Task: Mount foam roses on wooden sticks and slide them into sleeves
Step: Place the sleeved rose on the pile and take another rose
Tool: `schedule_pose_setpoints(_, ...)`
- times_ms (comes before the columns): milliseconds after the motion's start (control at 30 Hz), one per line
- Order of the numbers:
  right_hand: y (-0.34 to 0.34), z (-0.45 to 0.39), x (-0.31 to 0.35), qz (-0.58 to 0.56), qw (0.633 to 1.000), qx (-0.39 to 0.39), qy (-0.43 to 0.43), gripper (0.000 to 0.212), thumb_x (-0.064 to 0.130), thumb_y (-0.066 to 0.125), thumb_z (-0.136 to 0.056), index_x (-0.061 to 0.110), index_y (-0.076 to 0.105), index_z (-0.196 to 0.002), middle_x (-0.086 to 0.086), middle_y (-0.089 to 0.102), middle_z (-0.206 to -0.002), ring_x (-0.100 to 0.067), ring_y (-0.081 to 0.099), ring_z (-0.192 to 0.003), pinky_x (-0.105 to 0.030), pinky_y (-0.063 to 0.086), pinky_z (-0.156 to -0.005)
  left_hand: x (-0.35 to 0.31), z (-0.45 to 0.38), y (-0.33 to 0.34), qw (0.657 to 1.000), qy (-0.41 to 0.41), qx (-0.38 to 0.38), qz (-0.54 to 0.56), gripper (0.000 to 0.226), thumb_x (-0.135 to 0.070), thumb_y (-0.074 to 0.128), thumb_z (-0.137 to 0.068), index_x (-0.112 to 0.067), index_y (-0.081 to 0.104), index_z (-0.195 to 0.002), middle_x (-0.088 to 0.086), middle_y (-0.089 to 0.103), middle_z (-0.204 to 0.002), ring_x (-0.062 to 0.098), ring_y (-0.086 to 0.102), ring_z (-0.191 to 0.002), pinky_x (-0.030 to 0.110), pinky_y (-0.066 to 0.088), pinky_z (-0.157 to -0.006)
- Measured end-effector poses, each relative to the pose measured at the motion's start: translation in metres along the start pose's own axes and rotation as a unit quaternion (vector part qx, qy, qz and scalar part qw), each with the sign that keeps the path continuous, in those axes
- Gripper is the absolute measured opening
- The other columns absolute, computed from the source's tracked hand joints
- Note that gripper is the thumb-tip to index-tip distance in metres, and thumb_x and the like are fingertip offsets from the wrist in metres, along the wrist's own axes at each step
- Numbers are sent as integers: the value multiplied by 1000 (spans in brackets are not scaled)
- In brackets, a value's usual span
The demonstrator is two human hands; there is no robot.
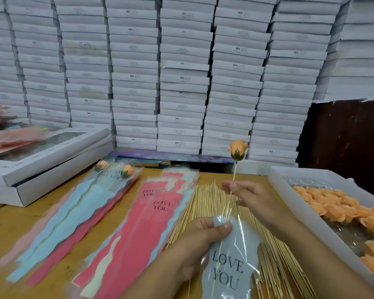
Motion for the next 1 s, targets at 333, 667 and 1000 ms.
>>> schedule_pose_setpoints(333, -11, -11, 11, -40, 998, -42, -3, 28, 40, 40, -104, 38, 61, -123, 22, 65, -120, 1, 60, -112, -22, 48, -83, 0, 3, 1, 1000, -8, 5, 4, 40, -15, 70, -90, 11, 64, -121, 33, 65, -121, 37, 68, -101, 49, 54, -97)
schedule_pose_setpoints(667, -1, 8, 1, -33, 999, 9, 22, 36, 40, 38, -104, 31, 73, -103, 21, 73, -106, 10, 62, -104, -25, 46, -92, -2, 4, -2, 1000, -1, 3, 13, 55, -28, 84, -76, 10, 68, -112, 32, 69, -113, 36, 68, -96, 56, 47, -101)
schedule_pose_setpoints(1000, -20, 9, -4, -101, 988, -113, 24, 11, 36, 51, -101, 38, 62, -101, 3, 71, -115, -13, 72, -97, -36, 55, -85, -2, 7, -5, 999, 1, -34, -13, 86, -30, 88, -68, 18, 48, -127, 29, 69, -115, 39, 65, -107, 58, 39, -111)
Point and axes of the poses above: each hand's wrist, its own z-axis away from the middle knuckle, its own y-axis out of the palm, x = y × z, the point moved 6 cm from there along -z, towards the middle knuckle
